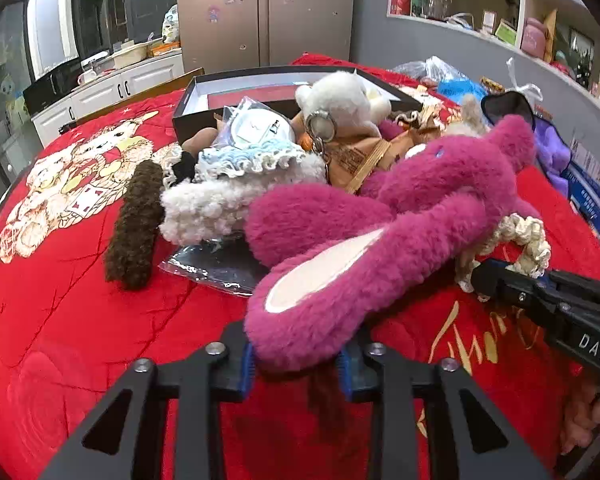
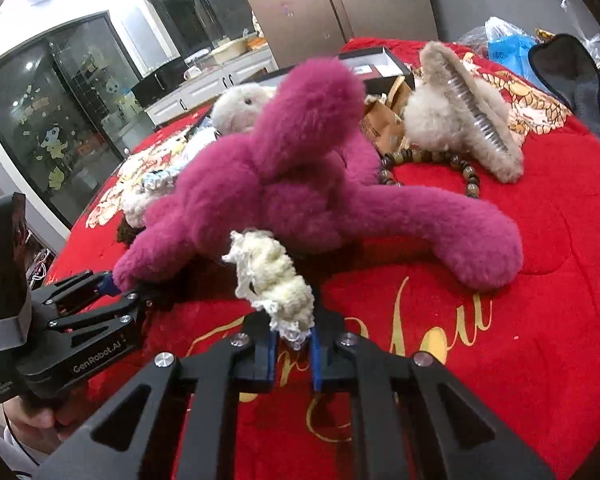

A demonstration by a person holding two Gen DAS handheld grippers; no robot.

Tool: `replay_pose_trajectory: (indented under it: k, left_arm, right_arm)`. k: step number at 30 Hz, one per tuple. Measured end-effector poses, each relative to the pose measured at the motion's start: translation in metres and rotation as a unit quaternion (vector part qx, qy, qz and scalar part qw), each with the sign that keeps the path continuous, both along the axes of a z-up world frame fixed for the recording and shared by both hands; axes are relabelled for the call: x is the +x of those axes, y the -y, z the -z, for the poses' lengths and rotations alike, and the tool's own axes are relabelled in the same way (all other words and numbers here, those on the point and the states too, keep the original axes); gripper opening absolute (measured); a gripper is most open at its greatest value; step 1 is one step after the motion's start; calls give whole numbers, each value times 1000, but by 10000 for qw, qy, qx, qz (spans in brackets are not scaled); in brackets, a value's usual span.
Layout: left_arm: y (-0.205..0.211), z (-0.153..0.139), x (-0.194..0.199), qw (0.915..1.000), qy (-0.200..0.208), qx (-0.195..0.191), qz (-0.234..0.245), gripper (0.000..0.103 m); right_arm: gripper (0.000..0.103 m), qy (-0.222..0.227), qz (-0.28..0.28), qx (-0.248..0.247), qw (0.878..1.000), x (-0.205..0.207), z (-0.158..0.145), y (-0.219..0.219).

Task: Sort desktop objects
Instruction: 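Grasp the pink plush bunny with the left gripper while the right gripper grasps the cream crocheted ring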

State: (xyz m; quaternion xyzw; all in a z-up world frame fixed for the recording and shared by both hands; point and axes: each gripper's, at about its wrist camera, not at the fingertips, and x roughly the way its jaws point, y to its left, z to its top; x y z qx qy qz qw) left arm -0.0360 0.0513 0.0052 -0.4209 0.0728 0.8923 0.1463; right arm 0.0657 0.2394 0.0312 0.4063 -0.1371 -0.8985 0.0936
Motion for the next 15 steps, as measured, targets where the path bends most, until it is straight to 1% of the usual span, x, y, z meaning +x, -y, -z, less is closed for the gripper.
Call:
replay_pose_trajectory:
  k: [2, 4, 7, 13, 14, 15]
  left_arm:
    - [2, -4, 3, 9999, -112, 82, -32, 24]
    - [4, -11, 9, 9996, -262, 104, -36, 23]
    - [7, -24, 20, 9987, -457, 246, 4, 22]
    - [15, -44, 33, 9968, -657, 448, -46, 18]
    - [18, -48, 36, 9960, -712, 533, -51, 16]
    - [20, -52, 39, 9953, -759, 601, -40, 0]
  right_arm:
    - [12, -149, -62, 58, 9999, 6, -6, 5]
    - [12, -282, -106, 107, 9995, 13, -14, 11]
    - [12, -378, -208, 30, 9991, 20, -23, 18]
    - [12, -640, -309, -7, 9975, 35, -47, 34]
    - [12, -710, -317, 4, 9970, 39, -54, 37]
    - [12, -759, -325, 23, 9966, 41, -59, 39]
